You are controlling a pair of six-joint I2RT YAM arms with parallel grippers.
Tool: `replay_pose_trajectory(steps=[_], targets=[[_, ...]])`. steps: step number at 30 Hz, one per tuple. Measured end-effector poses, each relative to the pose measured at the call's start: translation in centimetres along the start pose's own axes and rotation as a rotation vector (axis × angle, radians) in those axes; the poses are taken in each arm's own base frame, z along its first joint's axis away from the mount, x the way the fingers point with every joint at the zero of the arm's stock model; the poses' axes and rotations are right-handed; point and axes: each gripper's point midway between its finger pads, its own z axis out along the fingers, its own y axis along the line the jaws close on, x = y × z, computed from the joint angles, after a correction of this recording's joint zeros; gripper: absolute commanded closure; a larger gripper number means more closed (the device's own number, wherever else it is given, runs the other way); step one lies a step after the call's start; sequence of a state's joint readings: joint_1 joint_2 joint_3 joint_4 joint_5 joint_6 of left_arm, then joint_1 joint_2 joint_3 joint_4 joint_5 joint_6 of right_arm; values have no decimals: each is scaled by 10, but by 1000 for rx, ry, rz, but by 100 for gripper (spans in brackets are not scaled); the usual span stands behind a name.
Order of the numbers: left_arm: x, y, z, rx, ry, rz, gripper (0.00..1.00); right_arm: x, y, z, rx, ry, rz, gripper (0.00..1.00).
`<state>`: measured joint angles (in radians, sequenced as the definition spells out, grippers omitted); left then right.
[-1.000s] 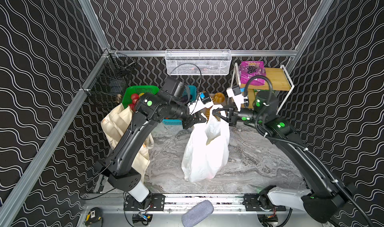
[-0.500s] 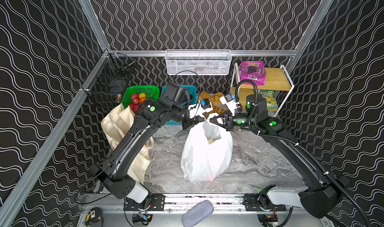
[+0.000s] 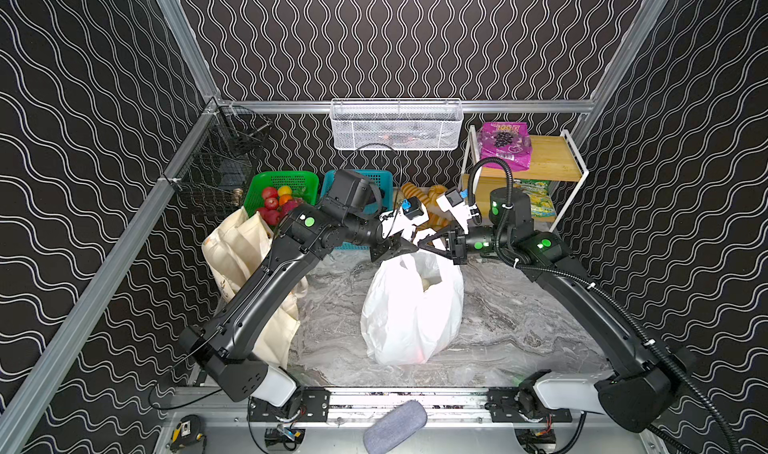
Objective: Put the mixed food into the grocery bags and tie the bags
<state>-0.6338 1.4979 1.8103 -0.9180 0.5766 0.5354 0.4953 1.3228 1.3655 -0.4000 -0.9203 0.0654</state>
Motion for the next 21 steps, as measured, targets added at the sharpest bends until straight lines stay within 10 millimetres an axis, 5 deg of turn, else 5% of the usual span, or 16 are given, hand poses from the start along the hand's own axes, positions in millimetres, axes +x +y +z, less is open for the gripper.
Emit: replay_pose_trajectory(steps=[3,12,21], targets=[[-1,2,1,-4,-5,-4,63,1,5,0,-27,6,-19,100],[-12,-3,0,37,-46,11,100,8,7,-1,-41,32,-47,99],[-15,-3,-7,2,-72,28,100,18,11,-16,33,7,-110,44]])
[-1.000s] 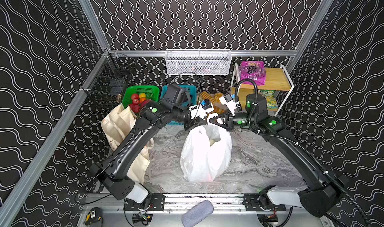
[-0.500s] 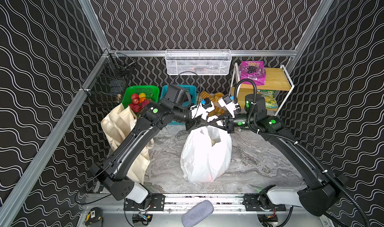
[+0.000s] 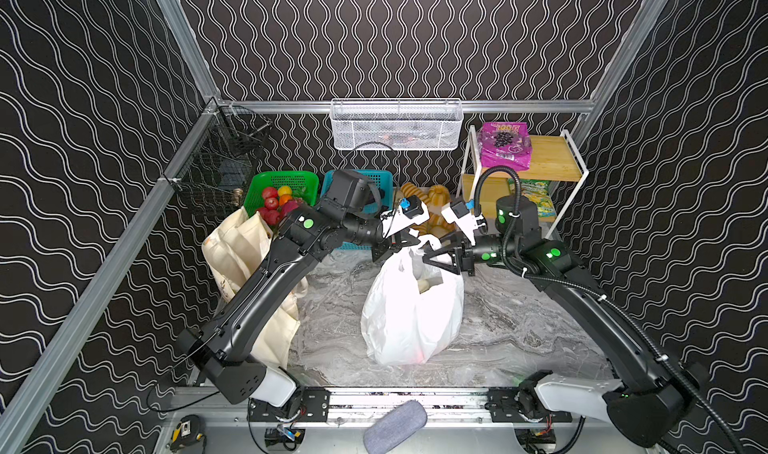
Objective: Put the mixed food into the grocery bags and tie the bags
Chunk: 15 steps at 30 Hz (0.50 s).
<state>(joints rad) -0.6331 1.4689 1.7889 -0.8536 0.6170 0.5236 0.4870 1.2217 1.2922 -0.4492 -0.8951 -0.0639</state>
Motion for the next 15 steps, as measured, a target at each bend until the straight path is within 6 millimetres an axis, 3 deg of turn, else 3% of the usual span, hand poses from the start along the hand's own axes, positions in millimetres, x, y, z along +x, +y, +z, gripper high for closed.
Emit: replay_pose_trajectory(steps=[2,6,8,10,13,15], targets=[[-5,4,-4,-31,-13,-13,100,5,-12,-9,114,-13,-29,30],[-12,12,-7,-74,-36,-82,100,23,-42,-26,359,-53,-95,31],[-16,11,-8,-75,-59,-106,100,30,-46,-33,415,-88,-154,32],[-16,8,-9,-66,-79,-115,100,36,-37,-35,400,-124,-247,22],[-16,0,-11,-50,-110,-93,100,34,-14,-35,316,-152,-396,21],[-18,-5,-13,-32,-130,-49,100,22,-4,-37,283,-153,-475,19]])
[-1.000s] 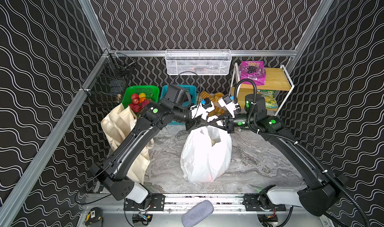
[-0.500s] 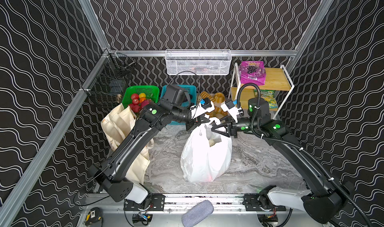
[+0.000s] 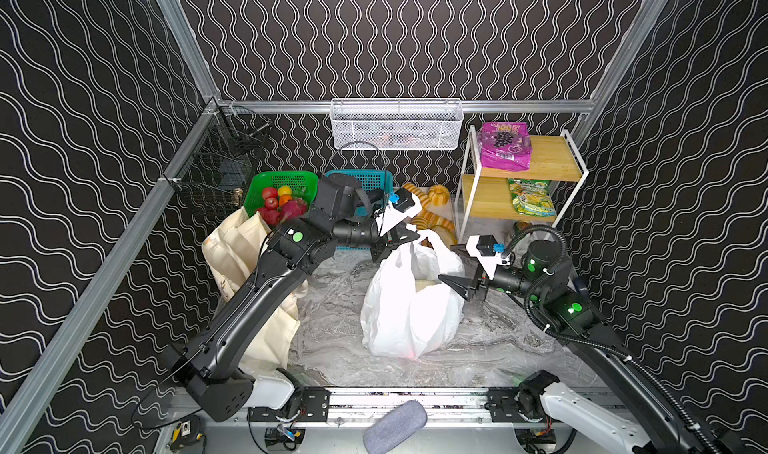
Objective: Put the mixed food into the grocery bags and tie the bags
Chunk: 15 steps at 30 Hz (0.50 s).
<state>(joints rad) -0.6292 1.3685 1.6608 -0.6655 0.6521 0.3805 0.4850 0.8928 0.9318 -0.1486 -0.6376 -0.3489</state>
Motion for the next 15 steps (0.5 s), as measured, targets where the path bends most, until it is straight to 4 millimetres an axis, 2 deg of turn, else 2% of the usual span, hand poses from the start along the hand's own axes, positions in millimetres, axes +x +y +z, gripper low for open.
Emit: replay_pose_trajectory(steps=[3,7,11,15], targets=[[-13,-2,-5,46,-44,92,100,-20,-8,-6,-29,-17,-88,18],[-30,-4,-14,113,-108,222,100,-16,-18,-8,-115,9,-95,16],[-32,-10,-17,166,-143,295,100,-21,-16,-2,-242,9,-68,13],[-28,-8,-9,207,-158,307,100,-22,-18,8,-326,-5,-5,12]])
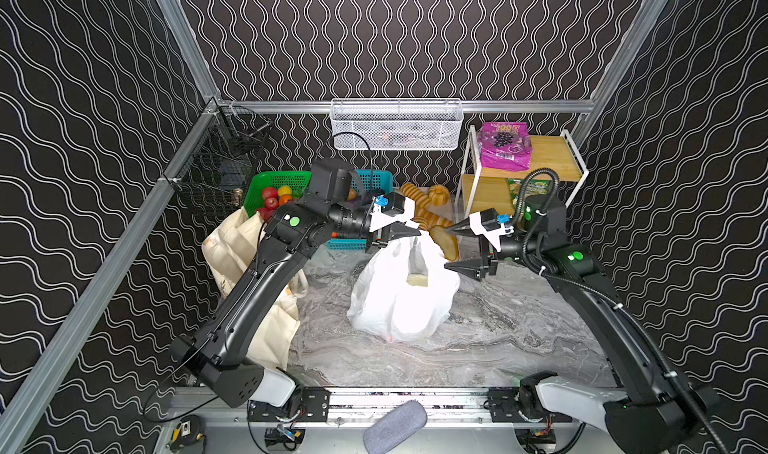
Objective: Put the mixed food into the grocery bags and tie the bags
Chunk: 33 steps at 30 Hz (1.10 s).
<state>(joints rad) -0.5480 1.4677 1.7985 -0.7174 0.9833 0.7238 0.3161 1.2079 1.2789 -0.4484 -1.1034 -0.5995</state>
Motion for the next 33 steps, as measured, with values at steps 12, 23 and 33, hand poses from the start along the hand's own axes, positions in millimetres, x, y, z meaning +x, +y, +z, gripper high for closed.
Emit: replay_pose_trajectory(steps=[12,23,33], targets=[[-8,3,6,39,-64,19,100,6,7,30,-97,0,66,3],[-10,7,6,27,-74,-15,100,4,3,41,-159,-27,168,80],[22,18,5,-104,49,-108,68,17,6,32,-64,-13,317,100]])
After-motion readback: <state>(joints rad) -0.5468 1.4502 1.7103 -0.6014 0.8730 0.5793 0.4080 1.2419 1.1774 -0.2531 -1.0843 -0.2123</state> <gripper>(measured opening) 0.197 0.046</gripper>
